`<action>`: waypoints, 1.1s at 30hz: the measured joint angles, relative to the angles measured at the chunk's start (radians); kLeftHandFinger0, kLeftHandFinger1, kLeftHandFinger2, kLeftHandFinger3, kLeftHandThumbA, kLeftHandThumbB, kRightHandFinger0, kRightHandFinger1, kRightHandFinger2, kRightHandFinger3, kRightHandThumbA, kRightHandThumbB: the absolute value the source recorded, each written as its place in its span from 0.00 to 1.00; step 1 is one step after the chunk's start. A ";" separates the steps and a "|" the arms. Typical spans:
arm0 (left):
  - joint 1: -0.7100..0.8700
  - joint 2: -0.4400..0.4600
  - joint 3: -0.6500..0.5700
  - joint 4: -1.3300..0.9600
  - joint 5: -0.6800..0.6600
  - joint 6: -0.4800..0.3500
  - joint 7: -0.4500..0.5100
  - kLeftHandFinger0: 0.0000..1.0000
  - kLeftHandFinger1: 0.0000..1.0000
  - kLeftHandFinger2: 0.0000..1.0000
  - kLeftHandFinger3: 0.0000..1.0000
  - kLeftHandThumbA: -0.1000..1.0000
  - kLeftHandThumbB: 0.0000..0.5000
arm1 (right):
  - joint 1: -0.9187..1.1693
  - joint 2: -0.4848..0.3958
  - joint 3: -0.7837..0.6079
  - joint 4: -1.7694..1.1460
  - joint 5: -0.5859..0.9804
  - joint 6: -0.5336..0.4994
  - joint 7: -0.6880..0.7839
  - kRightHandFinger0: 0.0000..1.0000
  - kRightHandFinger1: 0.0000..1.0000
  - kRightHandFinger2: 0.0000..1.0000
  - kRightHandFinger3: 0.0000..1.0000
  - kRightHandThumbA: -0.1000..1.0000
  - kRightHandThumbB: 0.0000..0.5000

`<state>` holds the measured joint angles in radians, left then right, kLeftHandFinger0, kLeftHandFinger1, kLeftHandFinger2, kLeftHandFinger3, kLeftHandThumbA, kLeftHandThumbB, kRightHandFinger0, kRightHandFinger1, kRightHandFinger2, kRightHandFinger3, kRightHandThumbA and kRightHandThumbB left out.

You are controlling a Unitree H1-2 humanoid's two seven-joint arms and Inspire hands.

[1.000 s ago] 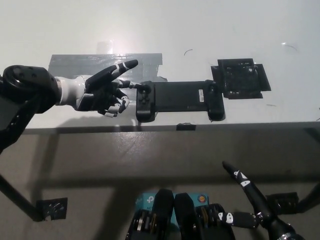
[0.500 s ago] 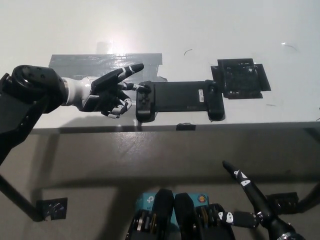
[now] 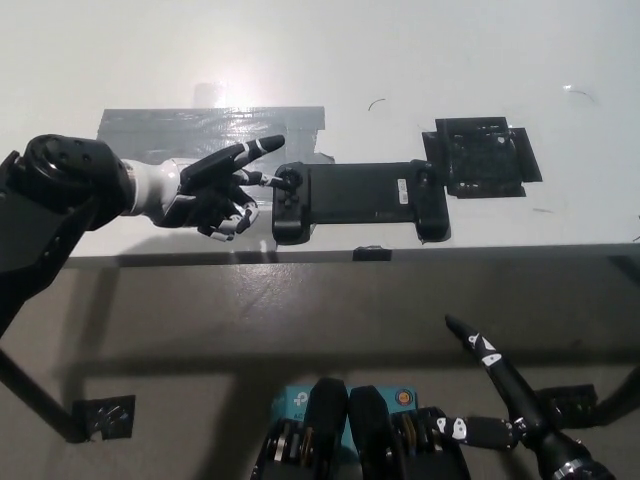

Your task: A controller is being placed at the center of the desk near the left hand and the robot uses its left hand's index finger to press a button at the left area of the controller

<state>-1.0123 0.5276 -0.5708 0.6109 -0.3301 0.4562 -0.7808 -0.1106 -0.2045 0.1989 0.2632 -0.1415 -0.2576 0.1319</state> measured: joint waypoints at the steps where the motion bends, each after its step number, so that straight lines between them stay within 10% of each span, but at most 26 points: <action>1: 0.001 -0.002 0.003 0.003 0.002 0.000 -0.002 0.00 0.00 0.23 1.00 1.00 0.93 | -0.001 0.000 0.000 -0.001 0.000 0.000 0.000 1.00 1.00 1.00 1.00 1.00 0.62; 33: 0.036 -0.027 0.061 0.025 0.090 0.000 -0.034 0.00 0.01 0.24 1.00 1.00 0.98 | -0.010 0.000 -0.008 -0.003 -0.020 0.002 0.000 1.00 1.00 1.00 1.00 1.00 0.60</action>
<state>-0.9763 0.5010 -0.5093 0.6359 -0.2404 0.4562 -0.8148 -0.1209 -0.2043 0.1913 0.2605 -0.1617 -0.2560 0.1319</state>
